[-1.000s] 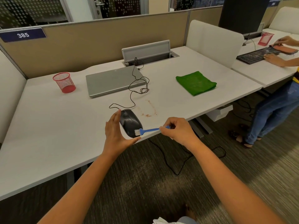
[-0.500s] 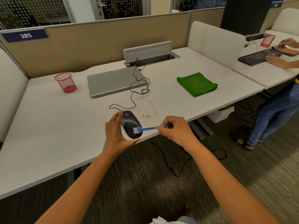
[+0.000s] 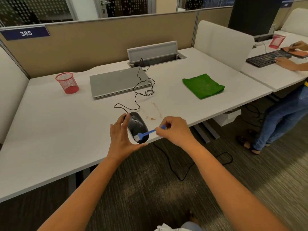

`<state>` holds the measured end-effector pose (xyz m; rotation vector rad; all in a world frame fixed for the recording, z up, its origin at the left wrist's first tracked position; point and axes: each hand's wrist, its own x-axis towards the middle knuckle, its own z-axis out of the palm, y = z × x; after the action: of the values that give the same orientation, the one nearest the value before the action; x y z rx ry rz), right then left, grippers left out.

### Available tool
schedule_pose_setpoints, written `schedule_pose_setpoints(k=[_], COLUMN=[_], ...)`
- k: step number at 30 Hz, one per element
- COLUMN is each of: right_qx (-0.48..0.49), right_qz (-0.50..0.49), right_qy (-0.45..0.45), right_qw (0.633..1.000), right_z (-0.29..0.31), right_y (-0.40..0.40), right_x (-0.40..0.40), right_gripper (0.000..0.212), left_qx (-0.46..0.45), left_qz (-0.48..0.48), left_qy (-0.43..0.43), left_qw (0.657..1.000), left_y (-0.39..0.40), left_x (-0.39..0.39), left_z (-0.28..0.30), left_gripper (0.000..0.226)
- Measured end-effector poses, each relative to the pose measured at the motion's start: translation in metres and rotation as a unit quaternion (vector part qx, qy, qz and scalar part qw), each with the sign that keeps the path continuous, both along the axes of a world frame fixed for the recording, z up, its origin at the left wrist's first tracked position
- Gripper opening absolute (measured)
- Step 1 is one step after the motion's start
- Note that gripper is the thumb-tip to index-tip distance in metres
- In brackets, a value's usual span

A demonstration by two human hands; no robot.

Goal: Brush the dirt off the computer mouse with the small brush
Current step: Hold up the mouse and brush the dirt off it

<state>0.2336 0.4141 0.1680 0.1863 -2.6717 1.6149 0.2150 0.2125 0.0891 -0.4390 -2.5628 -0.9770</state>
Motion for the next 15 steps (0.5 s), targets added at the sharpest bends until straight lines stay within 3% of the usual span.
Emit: schedule_pose_setpoints(k=[5, 9, 15], right_qx=[-0.013, -0.002, -0.045], right_qz=[-0.030, -0.014, -0.088], right_qy=[0.069, 0.060, 0.017], right_qw=[0.997, 0.998, 0.995], right_z=[0.025, 0.024, 0.020], right_y=[-0.002, -0.010, 0.006], right_x=[-0.015, -0.015, -0.021], right_gripper=[0.023, 0.023, 0.024], left_qx=[-0.071, -0.090, -0.098], left_qz=[-0.016, -0.030, -0.035], left_qy=[0.013, 0.025, 0.061], left_qw=[0.997, 0.995, 0.993], left_y=[-0.002, 0.000, 0.003], left_x=[0.001, 0.002, 0.006], left_z=[-0.004, -0.010, -0.010], left_gripper=[0.121, 0.123, 0.122])
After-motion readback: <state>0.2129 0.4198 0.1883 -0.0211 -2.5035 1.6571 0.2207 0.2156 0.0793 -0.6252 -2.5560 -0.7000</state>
